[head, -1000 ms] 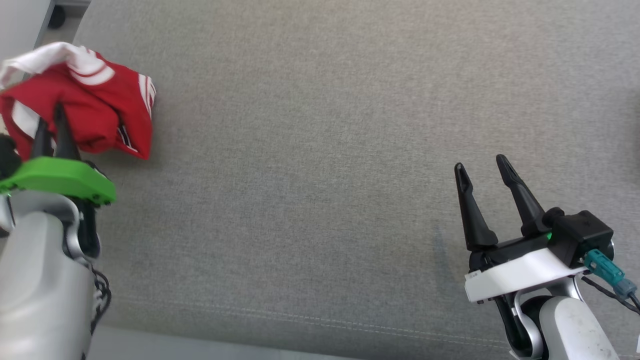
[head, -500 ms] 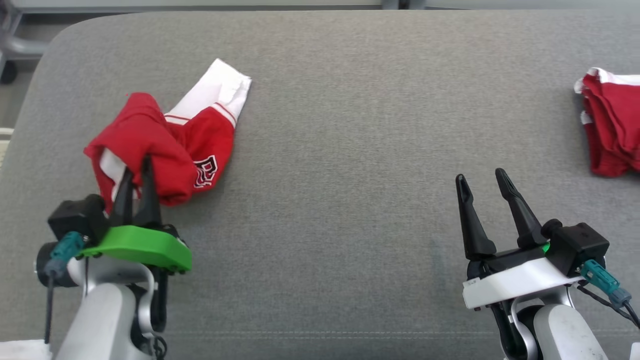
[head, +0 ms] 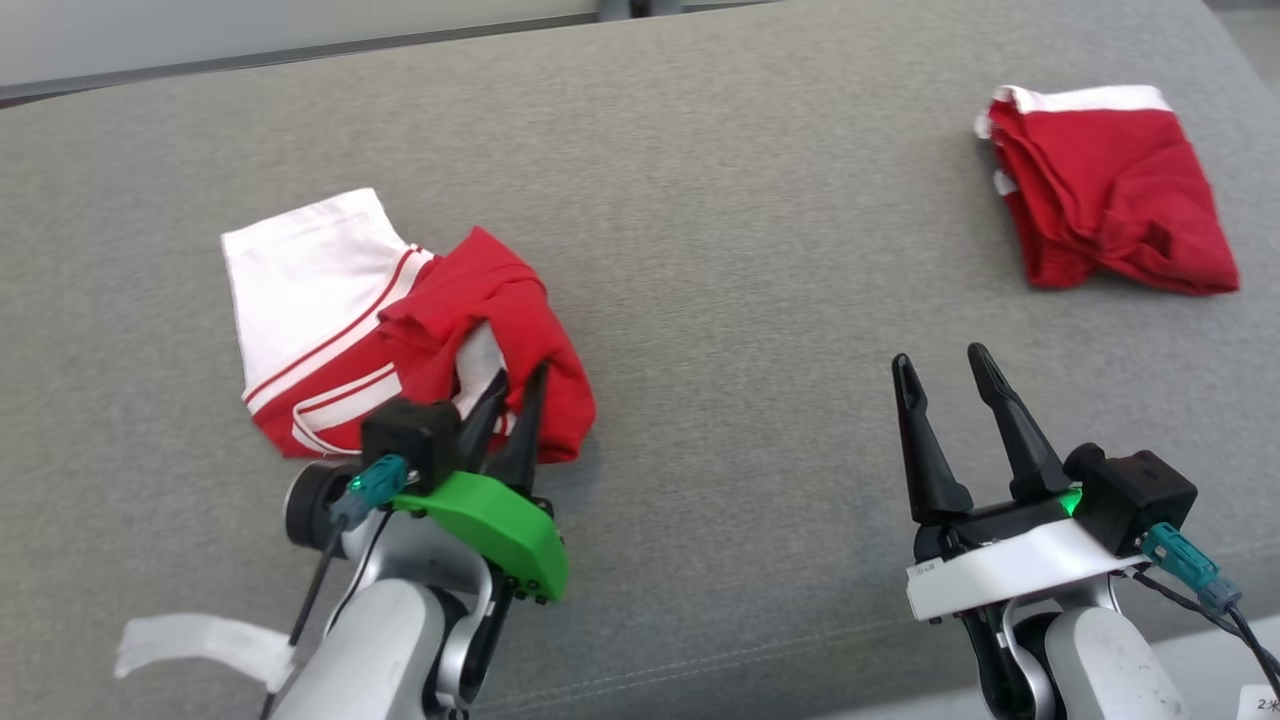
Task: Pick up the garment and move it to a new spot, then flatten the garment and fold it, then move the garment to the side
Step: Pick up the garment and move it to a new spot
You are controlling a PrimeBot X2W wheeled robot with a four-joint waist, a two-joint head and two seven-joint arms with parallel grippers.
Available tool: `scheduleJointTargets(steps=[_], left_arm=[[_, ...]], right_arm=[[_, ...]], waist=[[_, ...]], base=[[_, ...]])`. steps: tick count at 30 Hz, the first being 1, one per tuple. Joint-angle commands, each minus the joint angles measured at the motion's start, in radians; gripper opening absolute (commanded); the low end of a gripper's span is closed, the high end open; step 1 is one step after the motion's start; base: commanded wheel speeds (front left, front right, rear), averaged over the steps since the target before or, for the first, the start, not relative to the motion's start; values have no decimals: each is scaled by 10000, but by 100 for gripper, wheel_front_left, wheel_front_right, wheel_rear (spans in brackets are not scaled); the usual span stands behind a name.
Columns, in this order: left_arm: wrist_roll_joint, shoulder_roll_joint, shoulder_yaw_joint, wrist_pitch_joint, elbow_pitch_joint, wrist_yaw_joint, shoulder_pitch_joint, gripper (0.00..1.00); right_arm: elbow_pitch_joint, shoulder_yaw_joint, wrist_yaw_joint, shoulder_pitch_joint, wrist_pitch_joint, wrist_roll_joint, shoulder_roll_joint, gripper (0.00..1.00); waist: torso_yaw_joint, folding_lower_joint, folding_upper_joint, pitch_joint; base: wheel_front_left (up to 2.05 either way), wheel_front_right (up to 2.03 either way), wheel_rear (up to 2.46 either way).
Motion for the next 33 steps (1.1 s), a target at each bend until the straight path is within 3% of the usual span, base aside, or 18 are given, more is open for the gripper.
scheduleJointTargets(steps=[1,9,15,16,17,24,33], left_arm=[[109,-73,-166,32,261,-146,-314,0],[149,-490,-713,55,1500,-660,-1274,0],[114,-705,-868,-41,2658,-805,-1973,0],[156,-712,-879,-73,2822,-790,-2048,36],[132,-744,-909,-137,2947,-836,-2086,100],[16,-738,-977,-896,2774,-1025,-1844,100],[-136,-62,-44,-1836,1377,-133,-1005,100]], right_arm=[[65,59,-11,-146,-92,53,-9,100],[245,144,-11,-233,-257,192,-6,100],[358,172,-11,-296,-378,357,-6,100],[379,167,-11,-299,-387,385,-8,100],[396,152,-11,-296,-409,394,-6,100],[469,-85,-11,-377,-493,200,-9,100],[421,-223,-11,-552,-381,-341,-12,100]], waist=[[-948,0,-1,175],[-2031,0,-1,459],[-2500,0,-1,722],[-2515,0,-1,739],[-2515,0,-1,754],[-1955,0,-1,657],[-756,0,-1,248]], base=[[0,0,0],[0,0,0],[0,0,0],[0,0,0],[0,0,0],[0,0,0],[0,0,0]])
